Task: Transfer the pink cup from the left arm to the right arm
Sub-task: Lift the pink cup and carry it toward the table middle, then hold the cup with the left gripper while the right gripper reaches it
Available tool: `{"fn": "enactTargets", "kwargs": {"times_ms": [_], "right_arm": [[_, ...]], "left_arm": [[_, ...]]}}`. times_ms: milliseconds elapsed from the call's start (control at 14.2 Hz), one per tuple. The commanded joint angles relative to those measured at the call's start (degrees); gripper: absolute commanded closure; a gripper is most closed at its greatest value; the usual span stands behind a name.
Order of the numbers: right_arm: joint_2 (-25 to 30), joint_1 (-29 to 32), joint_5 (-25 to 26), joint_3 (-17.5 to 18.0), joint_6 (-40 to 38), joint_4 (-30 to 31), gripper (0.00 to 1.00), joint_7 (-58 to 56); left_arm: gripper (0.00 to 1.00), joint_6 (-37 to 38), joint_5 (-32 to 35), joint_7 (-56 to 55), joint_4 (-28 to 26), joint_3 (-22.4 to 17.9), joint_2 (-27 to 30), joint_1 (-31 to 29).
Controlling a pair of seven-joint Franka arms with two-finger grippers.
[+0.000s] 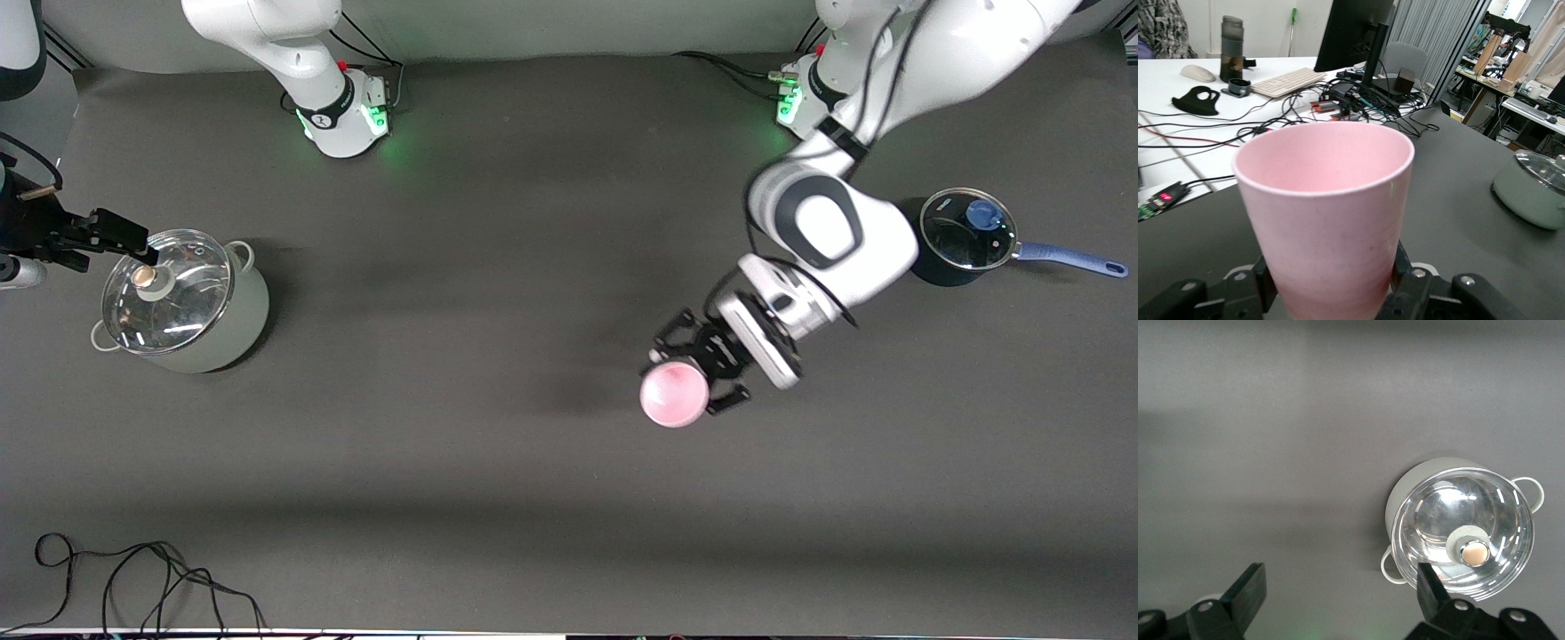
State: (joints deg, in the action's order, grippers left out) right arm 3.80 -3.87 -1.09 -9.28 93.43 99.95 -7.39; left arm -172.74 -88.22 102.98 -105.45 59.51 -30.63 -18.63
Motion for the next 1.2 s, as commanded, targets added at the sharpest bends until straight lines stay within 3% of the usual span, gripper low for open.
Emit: {"fn": "enactTargets", "kwargs": {"times_ms": [0,141,495,848,1131], "right_arm": [[-0.4,-0.5,-0.4,0.0,-0.7,-1.0,0.0,1.1],[-0.4,-0.7,-0.9,0.4,-0.6,-1.2,0.0,6.7],[-1.6,-6.8,-2.2,0.5,-0.7,-3.2,0.0,23.7],[-3.7,-14.6,-9.9,0.5,-0.7,-9.0,0.0,48.0],[-11.2,-24.7,-11.0,0.5,-0.5,-19.2,0.0,68.6]], "left_arm": [[0.62,-6.0,-1.5,-0.9,-1.3,5.9,1.8,0.5],[0.62,-11.5,-1.5,-0.9,-1.0,9.5,1.4,2.5],[0.62,-16.8,-1.5,-1.0,0.7,9.7,2.0,9.5],[0.62,-18.1,-1.5,-1.0,1.6,9.5,1.7,11.8],[0.61,-19.2,-1.5,-1.0,1.6,9.4,1.5,12.5]]}}
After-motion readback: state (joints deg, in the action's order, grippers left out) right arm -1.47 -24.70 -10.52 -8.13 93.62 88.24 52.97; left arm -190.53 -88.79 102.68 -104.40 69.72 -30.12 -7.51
